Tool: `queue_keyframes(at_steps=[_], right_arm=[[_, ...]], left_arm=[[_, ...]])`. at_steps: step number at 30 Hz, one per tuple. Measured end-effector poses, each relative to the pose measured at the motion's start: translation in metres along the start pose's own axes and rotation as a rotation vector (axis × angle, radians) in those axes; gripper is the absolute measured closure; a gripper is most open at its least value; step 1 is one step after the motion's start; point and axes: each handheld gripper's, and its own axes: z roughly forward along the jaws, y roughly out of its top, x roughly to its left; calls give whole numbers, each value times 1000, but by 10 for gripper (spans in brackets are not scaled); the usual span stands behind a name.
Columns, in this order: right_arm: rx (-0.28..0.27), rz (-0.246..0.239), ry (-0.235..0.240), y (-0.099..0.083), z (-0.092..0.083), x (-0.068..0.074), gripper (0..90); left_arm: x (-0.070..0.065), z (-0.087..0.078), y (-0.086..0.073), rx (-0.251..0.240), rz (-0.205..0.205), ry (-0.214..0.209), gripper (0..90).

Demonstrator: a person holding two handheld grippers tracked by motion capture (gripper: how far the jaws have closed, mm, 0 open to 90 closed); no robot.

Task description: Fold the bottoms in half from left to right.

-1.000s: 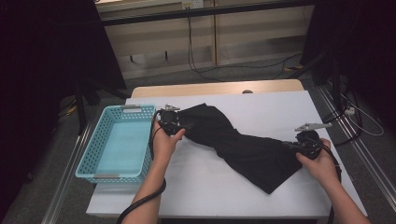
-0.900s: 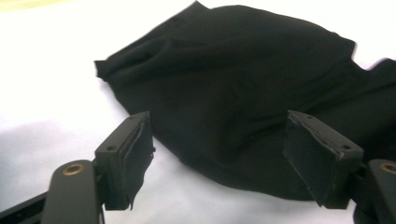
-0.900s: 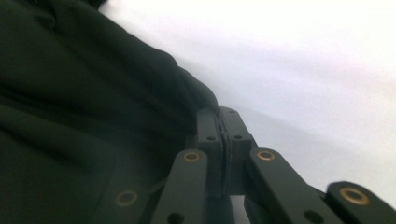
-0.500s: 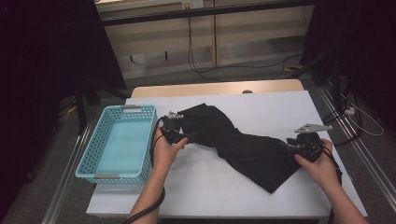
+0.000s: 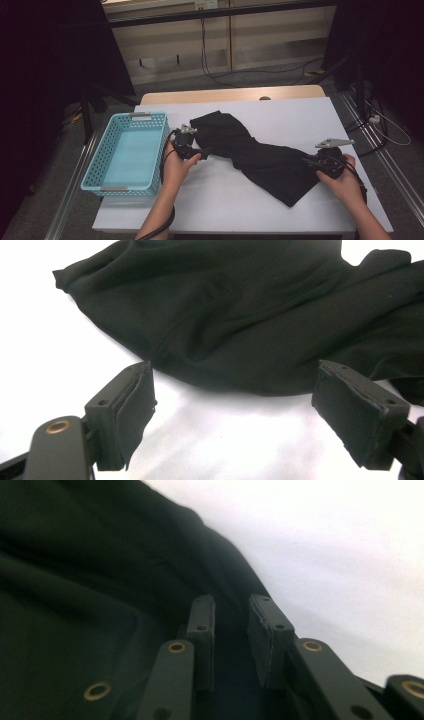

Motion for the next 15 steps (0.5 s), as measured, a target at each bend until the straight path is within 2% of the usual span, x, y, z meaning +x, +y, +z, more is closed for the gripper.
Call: queue_keyframes(at_steps=[1, 4, 10, 15], right_arm=[[5, 18, 7, 0, -1, 0, 735], [22, 29, 43, -1, -3, -2, 879], [-5, 60, 56, 3, -11, -10, 900], [-53, 61, 21, 8, -13, -19, 900]], left_arm=[[0, 0, 0, 1, 0, -5, 179], [0, -1, -1, -3, -5, -8, 178], [-4, -1, 1, -20, 2, -5, 178], [-5, -3, 2, -24, 4, -10, 178]])
